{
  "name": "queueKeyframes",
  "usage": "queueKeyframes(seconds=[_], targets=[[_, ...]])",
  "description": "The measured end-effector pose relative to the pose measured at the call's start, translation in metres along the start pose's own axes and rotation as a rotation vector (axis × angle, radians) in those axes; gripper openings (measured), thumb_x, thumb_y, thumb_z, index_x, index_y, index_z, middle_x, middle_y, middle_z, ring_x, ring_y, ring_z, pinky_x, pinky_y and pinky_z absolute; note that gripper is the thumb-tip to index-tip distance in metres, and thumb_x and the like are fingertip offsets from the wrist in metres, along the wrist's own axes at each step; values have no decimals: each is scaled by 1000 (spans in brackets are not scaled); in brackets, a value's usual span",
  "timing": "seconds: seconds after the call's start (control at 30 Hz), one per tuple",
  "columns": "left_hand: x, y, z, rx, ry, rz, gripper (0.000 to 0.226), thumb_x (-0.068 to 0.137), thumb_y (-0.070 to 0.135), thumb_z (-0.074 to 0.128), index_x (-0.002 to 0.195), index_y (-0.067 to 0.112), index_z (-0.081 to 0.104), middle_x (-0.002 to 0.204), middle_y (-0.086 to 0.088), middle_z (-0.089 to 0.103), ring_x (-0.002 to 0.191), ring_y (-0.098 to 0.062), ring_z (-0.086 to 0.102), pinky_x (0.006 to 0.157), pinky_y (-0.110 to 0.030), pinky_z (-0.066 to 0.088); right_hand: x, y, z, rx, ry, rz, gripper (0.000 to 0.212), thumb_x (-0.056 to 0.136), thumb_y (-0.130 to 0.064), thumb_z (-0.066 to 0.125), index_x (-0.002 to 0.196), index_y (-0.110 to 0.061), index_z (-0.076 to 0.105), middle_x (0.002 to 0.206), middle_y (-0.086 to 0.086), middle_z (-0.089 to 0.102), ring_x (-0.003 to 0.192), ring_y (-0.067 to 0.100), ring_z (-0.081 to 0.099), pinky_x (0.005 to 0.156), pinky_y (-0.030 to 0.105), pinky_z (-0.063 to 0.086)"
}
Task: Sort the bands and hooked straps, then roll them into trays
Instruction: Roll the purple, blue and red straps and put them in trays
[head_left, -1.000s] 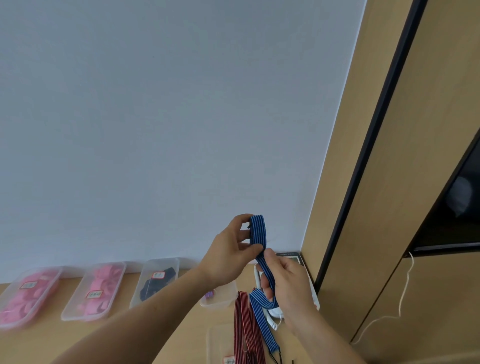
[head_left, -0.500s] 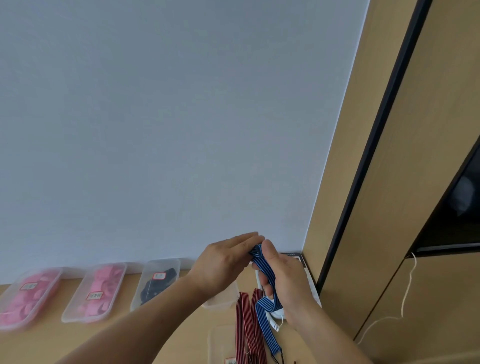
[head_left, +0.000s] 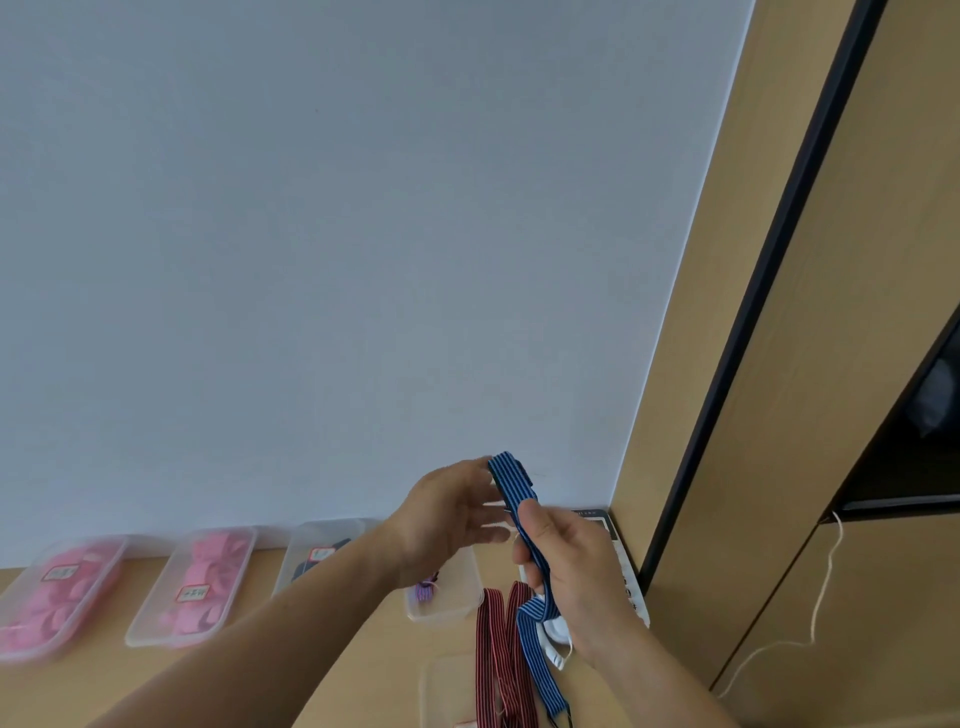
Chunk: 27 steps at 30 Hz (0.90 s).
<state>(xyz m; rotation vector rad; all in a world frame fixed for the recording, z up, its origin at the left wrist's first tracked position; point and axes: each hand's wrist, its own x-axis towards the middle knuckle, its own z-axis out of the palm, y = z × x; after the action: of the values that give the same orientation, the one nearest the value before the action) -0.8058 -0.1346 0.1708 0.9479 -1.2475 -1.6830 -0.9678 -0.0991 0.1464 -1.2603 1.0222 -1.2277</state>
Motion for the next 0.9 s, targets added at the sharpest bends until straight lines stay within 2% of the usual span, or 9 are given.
queueKeyframes(seconds=[0.07,0.1,0.27,0.37,0.5,0.6,0.7,0.8,0.9], targets=[[-3,3,4,78,-46,-25,49,85,32,58,116,-6,62,101,-23,67,87,-30,65,100,-53,48,1,2,2,-25,10,-27,48,80,-48,63,77,0,66,61,6,61,48,16,47,48,26,40],[-4,3,5,94,-46,-23,47,86,30,61,116,-6,62,97,-21,67,83,-30,65,101,-55,46,2,3,3,-44,17,-40,44,80,-47,63,75,-4,67,60,5,61,47,16,48,47,26,41],[-2,4,6,33,55,17,31,90,14,66,115,-4,64,109,-18,72,101,-35,69,98,-45,53,6,3,-1,-128,27,-40,39,76,-55,65,65,-17,69,56,3,63,44,16,51,46,25,43],[0,4,4,62,172,89,30,87,0,68,116,-2,60,105,-21,74,99,-37,71,88,-39,58,4,6,-1,-155,50,24,46,72,-56,67,69,-10,71,55,5,64,45,17,54,46,29,44],[0,2,4,368,240,224,37,83,14,73,117,18,59,93,-5,78,87,-28,73,82,-35,58,0,7,1,-136,71,90,46,82,-48,66,74,-3,69,55,8,63,42,17,53,44,27,42],[1,-6,0,531,317,309,40,85,17,72,120,26,56,98,7,77,82,-8,74,68,-15,52,-4,4,1,-125,53,84,58,84,-54,59,79,4,67,56,7,63,43,17,52,46,29,42],[-2,-15,-2,767,337,479,41,87,19,72,122,31,55,109,12,71,89,1,71,76,-14,54,-7,-1,2,-73,51,96,72,79,-65,53,79,5,68,56,8,61,44,18,50,47,29,40],[-3,-25,-1,1092,309,715,37,90,27,66,126,24,58,103,14,72,92,-3,69,81,-20,55,-8,-5,1,-49,57,135,78,76,-72,52,79,4,69,58,11,62,46,19,51,47,29,41],[-4,-29,0,1327,354,903,36,90,29,62,123,17,64,88,10,74,69,-10,68,59,-23,54,-10,-6,-1,-63,58,146,80,71,-78,51,77,0,70,60,13,64,47,19,54,48,28,43]])
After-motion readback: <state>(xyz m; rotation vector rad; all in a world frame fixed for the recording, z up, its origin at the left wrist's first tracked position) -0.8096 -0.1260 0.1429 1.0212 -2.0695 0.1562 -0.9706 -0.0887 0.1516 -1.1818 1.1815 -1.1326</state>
